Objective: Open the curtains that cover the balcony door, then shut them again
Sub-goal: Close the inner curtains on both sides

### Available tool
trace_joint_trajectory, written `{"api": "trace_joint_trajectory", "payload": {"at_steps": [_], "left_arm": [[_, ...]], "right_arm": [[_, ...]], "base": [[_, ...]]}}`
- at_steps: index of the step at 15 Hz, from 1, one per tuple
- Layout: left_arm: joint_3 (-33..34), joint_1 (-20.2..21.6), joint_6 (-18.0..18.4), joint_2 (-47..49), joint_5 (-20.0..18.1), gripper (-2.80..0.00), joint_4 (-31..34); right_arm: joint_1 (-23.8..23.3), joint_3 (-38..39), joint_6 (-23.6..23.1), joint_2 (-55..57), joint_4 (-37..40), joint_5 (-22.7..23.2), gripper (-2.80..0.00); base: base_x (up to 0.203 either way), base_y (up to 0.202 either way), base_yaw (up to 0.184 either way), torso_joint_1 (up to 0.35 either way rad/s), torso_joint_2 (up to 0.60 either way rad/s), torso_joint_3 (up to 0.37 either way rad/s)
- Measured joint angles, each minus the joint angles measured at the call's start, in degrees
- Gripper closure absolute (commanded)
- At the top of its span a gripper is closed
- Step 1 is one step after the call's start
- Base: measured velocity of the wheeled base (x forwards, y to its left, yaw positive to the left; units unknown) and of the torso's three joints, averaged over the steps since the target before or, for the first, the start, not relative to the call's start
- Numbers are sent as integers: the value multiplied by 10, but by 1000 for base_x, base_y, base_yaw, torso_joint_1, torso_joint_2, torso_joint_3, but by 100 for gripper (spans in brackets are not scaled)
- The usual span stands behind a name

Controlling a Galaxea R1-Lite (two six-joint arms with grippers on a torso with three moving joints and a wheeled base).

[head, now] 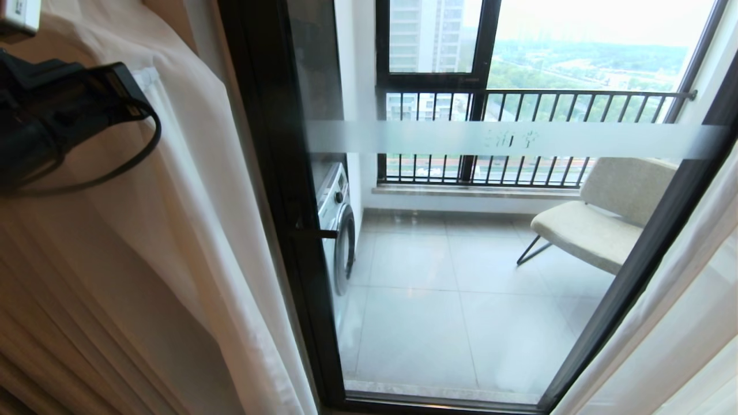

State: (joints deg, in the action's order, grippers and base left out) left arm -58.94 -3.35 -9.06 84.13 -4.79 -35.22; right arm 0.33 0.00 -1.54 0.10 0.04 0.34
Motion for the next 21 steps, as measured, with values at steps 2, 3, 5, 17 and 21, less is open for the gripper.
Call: {"api": "trace_joint_trajectory", "payload": {"at_steps": [2, 3, 5, 17, 21], "left_arm": [[3, -6, 0, 0, 0, 0, 0], [3, -9, 0, 0, 0, 0, 0], [4, -15, 0, 0, 0, 0, 0], [21, -44, 0, -16, 1, 0, -1], [21, -47, 0, -17, -1, 0, -1]], "right_arm": [[0, 0, 0, 0, 0, 0, 0], [0, 0, 0, 0, 0, 0, 0], [0, 0, 0, 0, 0, 0, 0], [0, 0, 0, 0, 1, 0, 0], [0, 0, 0, 0, 1, 0, 0]], "base": [[0, 0, 0, 0, 0, 0], [0, 0, 0, 0, 0, 0], [0, 0, 0, 0, 0, 0], [0, -118, 0, 1, 1, 2], [0, -192, -1, 0, 0, 3]]}}
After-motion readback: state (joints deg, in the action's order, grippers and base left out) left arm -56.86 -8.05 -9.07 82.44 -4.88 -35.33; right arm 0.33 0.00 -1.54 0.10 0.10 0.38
